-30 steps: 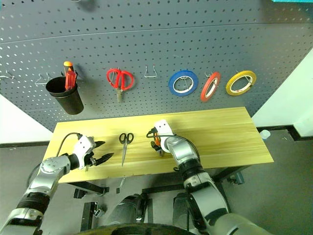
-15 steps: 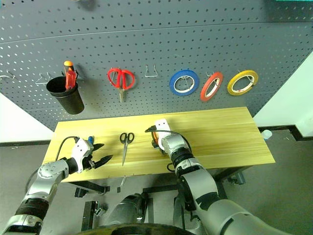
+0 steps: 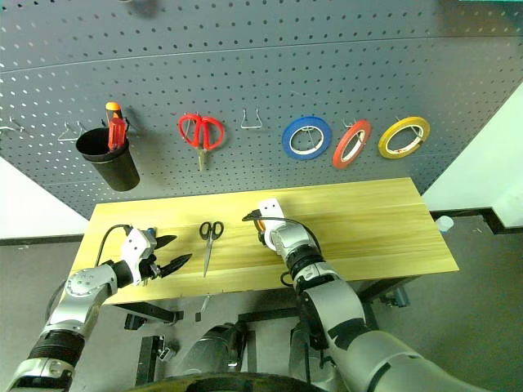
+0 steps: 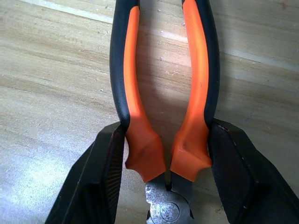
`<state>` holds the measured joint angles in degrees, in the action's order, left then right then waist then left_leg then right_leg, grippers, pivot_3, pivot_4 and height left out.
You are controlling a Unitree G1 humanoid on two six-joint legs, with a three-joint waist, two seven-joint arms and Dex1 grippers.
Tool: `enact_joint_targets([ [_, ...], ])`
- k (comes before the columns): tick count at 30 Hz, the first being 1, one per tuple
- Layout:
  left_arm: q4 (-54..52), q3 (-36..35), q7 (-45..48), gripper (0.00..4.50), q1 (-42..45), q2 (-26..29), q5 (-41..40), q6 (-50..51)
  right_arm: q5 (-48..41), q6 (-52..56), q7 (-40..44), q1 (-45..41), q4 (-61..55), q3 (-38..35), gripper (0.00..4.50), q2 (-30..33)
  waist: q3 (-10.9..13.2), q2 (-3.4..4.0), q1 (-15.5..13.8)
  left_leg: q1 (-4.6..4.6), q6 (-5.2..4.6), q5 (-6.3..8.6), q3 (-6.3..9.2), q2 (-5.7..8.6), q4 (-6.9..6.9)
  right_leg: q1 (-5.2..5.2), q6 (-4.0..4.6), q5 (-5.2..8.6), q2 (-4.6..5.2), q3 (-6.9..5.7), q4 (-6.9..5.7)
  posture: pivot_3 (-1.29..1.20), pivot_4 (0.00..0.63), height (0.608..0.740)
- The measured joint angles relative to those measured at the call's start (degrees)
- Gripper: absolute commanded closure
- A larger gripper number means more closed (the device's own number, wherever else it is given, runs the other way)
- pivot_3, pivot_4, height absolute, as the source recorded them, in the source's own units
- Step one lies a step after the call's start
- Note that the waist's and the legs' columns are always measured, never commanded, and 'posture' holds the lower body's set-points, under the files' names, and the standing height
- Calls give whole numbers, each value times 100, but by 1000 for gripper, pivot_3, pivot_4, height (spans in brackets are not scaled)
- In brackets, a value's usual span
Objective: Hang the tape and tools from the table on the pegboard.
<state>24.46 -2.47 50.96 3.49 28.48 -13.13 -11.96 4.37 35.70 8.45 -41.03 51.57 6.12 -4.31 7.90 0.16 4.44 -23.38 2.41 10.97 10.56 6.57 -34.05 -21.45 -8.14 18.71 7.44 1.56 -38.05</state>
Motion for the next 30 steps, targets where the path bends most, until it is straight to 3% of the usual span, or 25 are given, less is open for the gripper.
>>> enact_joint_targets([
  [5,-875,-393,198,731,-267,-558,-925,-326,388,-1261,1036,1186,-2174,1027,2193,911,1,1,-34,-11,3,-1,-5,3,3,-9,-2,0,7,0,6,-72,121,740],
  [10,-1405,-627,116,731,-359,-1235,-1414,-713,130,-3133,2017,1860,-3909,1084,2193,1737,3,-1,-32,-9,3,-1,-15,-3,-2,6,-4,0,4,-1,9,-81,119,740],
  [14,-1206,-763,-47,731,-41,-1609,-1445,-1352,-215,-4249,2545,1776,-4528,1078,2193,1794,0,-20,-44,-9,7,-4,-15,-21,-8,11,1,-2,-14,-2,10,-90,111,740],
  [20,-657,-831,-277,731,434,-1867,-1193,-2131,-639,-4747,2554,803,-4213,670,2193,1487,3,-26,-42,-7,12,-7,-15,-18,-12,11,4,-5,-15,-2,13,-82,126,740],
  [30,-777,-529,-500,731,577,-2135,-983,-2371,-972,-5584,2148,-908,-1812,-193,2193,964,114,-40,-47,-9,12,-8,-10,-26,6,13,14,-9,-23,-1,11,-28,186,740],
])
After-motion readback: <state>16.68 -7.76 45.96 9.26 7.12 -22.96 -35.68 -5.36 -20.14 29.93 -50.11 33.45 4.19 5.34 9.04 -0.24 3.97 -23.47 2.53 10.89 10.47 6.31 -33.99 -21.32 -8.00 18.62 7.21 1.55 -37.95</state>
